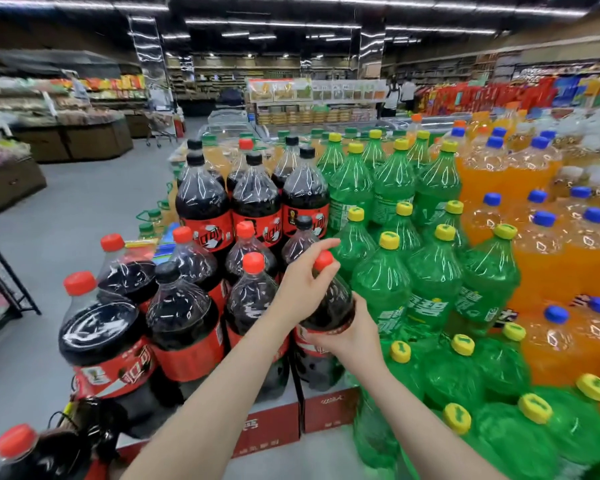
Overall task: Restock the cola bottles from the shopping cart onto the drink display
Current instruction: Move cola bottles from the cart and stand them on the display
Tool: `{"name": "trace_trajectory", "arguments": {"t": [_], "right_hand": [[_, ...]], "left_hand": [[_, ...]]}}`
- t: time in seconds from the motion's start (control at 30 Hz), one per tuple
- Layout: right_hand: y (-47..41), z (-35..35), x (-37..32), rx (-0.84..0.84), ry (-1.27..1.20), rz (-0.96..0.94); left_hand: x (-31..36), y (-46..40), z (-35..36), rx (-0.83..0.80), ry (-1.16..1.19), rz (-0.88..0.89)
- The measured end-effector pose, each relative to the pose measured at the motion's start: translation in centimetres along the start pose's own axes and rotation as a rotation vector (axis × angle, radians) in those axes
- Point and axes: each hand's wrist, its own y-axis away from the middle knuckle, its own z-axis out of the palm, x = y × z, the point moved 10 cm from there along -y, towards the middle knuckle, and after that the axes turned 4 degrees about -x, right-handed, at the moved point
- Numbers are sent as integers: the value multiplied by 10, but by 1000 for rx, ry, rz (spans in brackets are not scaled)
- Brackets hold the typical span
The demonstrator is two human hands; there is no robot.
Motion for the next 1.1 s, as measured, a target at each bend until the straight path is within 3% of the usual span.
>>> {"name": "trace_trajectory", "arguments": {"t": [0.13, 0.23, 0.33, 0.43, 0.53, 0.77, 1.1], "right_hand": [[-8, 5, -2, -4, 12, -5], [-7, 7, -2, -7, 37, 8], [-5, 5, 0, 26, 58, 43], [-2, 2, -3, 61, 60, 71], [2, 1, -4, 90, 64, 94], [6, 6, 3, 105, 75, 83], [4, 10, 10, 29, 61, 60]], "left_hand": [[-5, -8, -3, -7, -90, -56], [16, -1, -9, 7, -189, 26], [46, 22, -46, 182, -345, 192], [28, 41, -84, 347, -510, 105], [-14, 52, -80, 281, -460, -60], [-22, 65, -78, 456, -508, -69], [-19, 70, -79, 506, -525, -44]]}}
